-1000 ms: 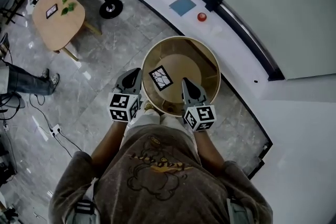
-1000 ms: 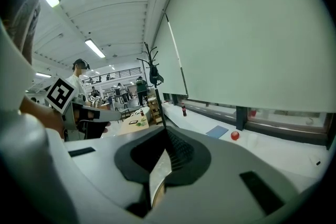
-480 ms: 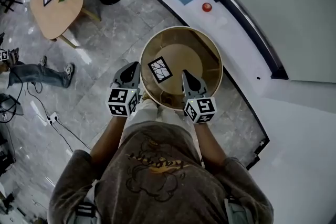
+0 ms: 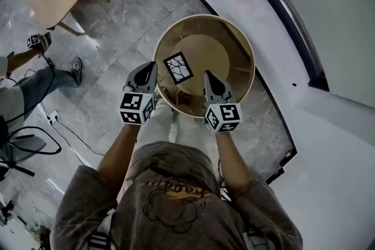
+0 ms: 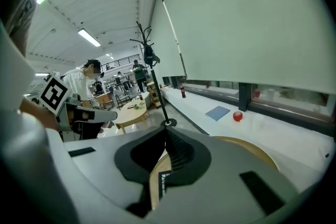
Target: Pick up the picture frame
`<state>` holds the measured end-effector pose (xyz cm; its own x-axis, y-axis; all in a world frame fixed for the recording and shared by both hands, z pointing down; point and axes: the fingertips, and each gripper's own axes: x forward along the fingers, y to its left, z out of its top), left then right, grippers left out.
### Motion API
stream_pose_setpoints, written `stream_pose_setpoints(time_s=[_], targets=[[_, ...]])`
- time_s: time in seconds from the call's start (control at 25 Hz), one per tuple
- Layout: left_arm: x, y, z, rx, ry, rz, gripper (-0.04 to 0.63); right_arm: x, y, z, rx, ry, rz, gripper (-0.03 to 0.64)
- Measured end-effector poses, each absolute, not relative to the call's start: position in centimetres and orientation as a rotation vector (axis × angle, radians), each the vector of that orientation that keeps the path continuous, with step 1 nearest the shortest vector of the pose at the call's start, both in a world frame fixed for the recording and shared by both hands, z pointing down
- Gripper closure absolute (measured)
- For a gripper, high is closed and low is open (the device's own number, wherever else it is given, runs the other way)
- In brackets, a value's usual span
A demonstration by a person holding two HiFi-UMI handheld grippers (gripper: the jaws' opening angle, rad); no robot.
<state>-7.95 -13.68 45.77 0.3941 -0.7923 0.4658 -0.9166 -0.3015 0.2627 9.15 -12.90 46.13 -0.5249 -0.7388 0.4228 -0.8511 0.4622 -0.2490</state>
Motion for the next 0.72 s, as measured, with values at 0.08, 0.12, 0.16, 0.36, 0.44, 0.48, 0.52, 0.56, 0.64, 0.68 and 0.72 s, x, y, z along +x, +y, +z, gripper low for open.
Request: stream_pose_setpoints(time_s=[0.08, 0.12, 0.16, 0.36, 0.44, 0.48, 0.52, 0.56, 0.64, 0.68, 0.72], targets=[[-7.9, -14.1, 47.7, 2.159, -1.453, 0.355, 0.586, 9.0, -13.5, 47.9, 1.364, -2.446, 0.654, 0.601], [-7.9, -14.2, 48.7, 2.153, -1.448, 0.361, 0.586, 8.9, -13.7, 48.8, 1.360, -2.440, 0.659, 0.601], [-7.8, -14.4, 49.7, 2.148, -1.442, 0.365, 0.586, 8.7, -13.9, 49.7, 1.352, -2.434, 0.662, 0.601], [-7.6, -15.4, 54.9, 2.128, -1.424, 0.399, 0.586, 8.2, -15.1, 54.3, 1.306, -2.416, 0.668, 0.601], [-7.4, -15.6, 57.2, 2.114, -1.417, 0.419, 0.586, 8.0, -15.7, 56.3, 1.281, -2.409, 0.667, 0.601], [-7.3, -15.6, 58.4, 2.110, -1.412, 0.429, 0.586, 7.9, -15.9, 57.5, 1.266, -2.401, 0.663, 0.601], [-7.2, -15.5, 59.5, 2.107, -1.407, 0.438, 0.586, 7.8, -16.1, 58.7, 1.250, -2.392, 0.658, 0.601], [-7.0, -15.5, 60.7, 2.103, -1.402, 0.446, 0.586, 7.7, -16.3, 59.9, 1.233, -2.383, 0.655, 0.601], [-6.8, -15.0, 63.2, 2.088, -1.394, 0.457, 0.586, 7.4, -16.4, 62.4, 1.201, -2.368, 0.660, 0.601], [-6.8, -14.7, 64.4, 2.077, -1.393, 0.461, 0.586, 7.2, -16.3, 63.7, 1.186, -2.362, 0.665, 0.601], [-6.8, -14.4, 65.6, 2.064, -1.394, 0.462, 0.586, 7.0, -16.3, 64.8, 1.172, -2.356, 0.671, 0.601]])
